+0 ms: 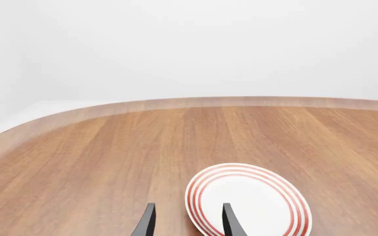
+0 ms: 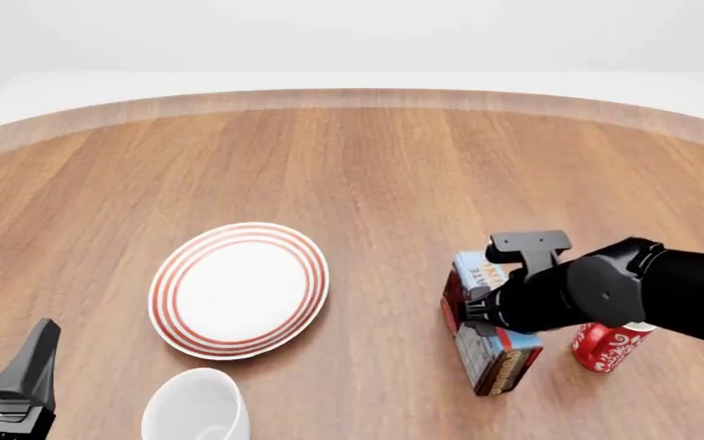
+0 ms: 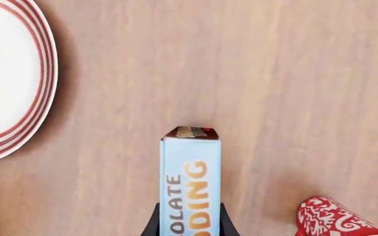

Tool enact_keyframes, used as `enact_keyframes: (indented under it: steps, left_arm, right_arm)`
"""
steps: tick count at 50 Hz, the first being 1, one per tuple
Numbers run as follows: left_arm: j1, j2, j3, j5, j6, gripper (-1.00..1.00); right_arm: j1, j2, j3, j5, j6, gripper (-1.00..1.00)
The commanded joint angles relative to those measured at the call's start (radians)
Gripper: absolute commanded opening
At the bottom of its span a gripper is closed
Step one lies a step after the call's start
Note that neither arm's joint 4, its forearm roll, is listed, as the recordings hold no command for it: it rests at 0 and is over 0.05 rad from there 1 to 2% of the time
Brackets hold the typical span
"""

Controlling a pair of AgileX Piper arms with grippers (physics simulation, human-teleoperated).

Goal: Pick up the white mug and put it on the plate, and put the chocolate pudding to the right of the plate.

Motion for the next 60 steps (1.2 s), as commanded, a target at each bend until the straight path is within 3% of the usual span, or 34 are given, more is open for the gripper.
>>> enact_keyframes:
  steps: [1,25,33,54,56,60]
  left_arm:
    - [0.0,0.0,0.0,0.0,0.0,1.0]
    - [0.0,0.0,0.0,0.0,0.0,1.0]
    - [0.0,0.0,0.0,0.0,0.0,1.0]
    - [0.0,0.0,0.0,0.0,0.0,1.0]
    - [0.0,0.0,0.0,0.0,0.0,1.0]
    - [0.0,0.0,0.0,0.0,0.0,1.0]
  right_arm:
    - [0.0,-0.038,-0.018,0.028,0.005,-1.0]
    - [0.029,-0.091,-0.123,0.081,0.065,-1.0]
    - [0.048,-0.078,-0.154,0.076,0.093,-1.0]
    - [0.067,-0.02,-0.243,0.078,0.107,-1.0]
    - [0.072,-0.008,-0.245,0.078,0.137,-1.0]
    - [0.06,0.005,-0.262,0.08,0.119,-1.0]
